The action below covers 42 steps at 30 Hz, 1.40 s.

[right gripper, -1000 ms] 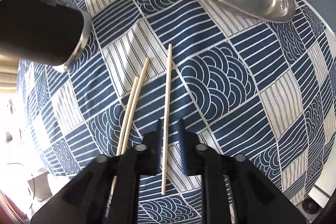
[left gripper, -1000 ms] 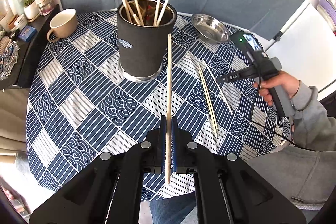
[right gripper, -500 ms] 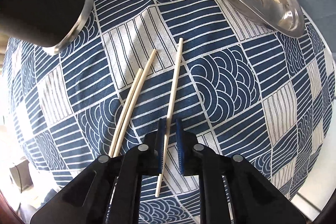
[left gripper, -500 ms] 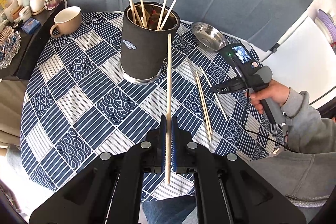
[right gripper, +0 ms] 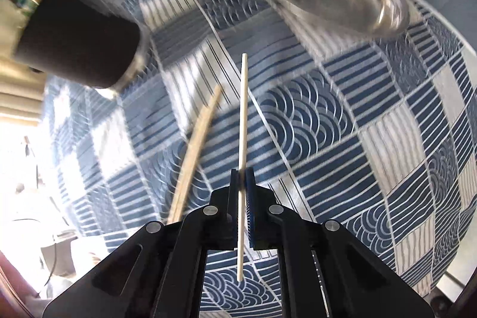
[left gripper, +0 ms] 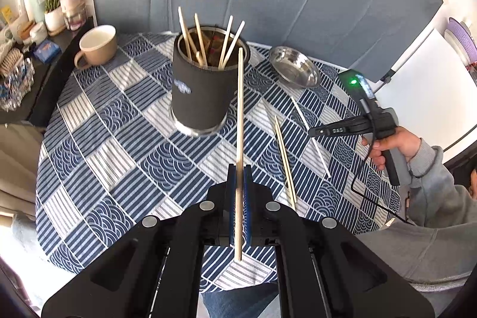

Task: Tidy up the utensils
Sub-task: 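Carry the sticks in both tools above the black holder and lower them in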

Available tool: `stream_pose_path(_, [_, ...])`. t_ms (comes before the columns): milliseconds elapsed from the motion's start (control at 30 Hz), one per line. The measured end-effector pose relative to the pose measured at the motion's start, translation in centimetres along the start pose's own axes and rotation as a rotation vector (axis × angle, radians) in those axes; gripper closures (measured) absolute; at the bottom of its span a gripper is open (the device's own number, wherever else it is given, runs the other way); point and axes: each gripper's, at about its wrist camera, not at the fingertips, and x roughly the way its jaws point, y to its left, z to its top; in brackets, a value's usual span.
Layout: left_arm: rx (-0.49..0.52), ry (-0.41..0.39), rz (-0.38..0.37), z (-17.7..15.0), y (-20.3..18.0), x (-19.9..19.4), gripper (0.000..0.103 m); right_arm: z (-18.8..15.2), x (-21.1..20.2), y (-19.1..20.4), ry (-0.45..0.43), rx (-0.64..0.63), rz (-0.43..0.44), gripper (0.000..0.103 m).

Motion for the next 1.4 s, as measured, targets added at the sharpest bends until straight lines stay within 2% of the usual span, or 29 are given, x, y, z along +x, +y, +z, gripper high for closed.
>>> stream_pose_path(333, [0.043,-0.077,0.005,4.1,-0.3,-1.4,0.098,5.0,-9.5,4.5,-0.218,-0.119,0.143,0.099])
stream_pose_path(500, [0.034,-0.111,-0.013,6.2,0.3,-1.5,0.098,8.0,-13.4,7.1,-0.299,-0.164,0.260,0.099])
stream_pose_path(567, [0.018,-0.151,-0.043,7.3,0.9,-1.8,0.098,9.3,-14.6,8.1,-0.338,-0.181,0.335,0.099])
stream_pose_path(667, [0.012,-0.227,-0.143,8.9,2.1,-1.9,0.098,10.9,-15.8,9.3,-0.383,-0.202,0.401,0.099])
stream_pose_path(733, [0.009,-0.268,-0.181,9.6,2.8,-1.6,0.098,11.5,-16.0,9.9,-0.412,-0.210,0.402,0.099])
stream_pose_path(800, [0.041,-0.303,-0.160,10.3,3.2,-0.8,0.098,12.4,-15.8,10.4,-0.429,-0.209,0.414,0.099])
stream_pose_path(933, [0.074,-0.345,-0.230,11.2,4.2,1.0,0.098,13.7,-14.5,11.1,-0.455,-0.210,0.426,0.099])
stream_pose_path(1167, [0.153,-0.369,-0.224,13.1,5.3,5.0,0.098,16.0,-11.2,11.5,-0.452,-0.196,0.448,0.099])
stream_pose_path(1267, [0.150,-0.393,-0.230,13.4,6.4,6.4,0.098,16.5,-10.3,11.5,-0.457,-0.191,0.464,0.099])
stream_pose_path(1400, [0.100,-0.440,-0.282,13.2,8.0,7.8,0.098,16.4,-9.6,11.7,-0.451,-0.210,0.470,0.098])
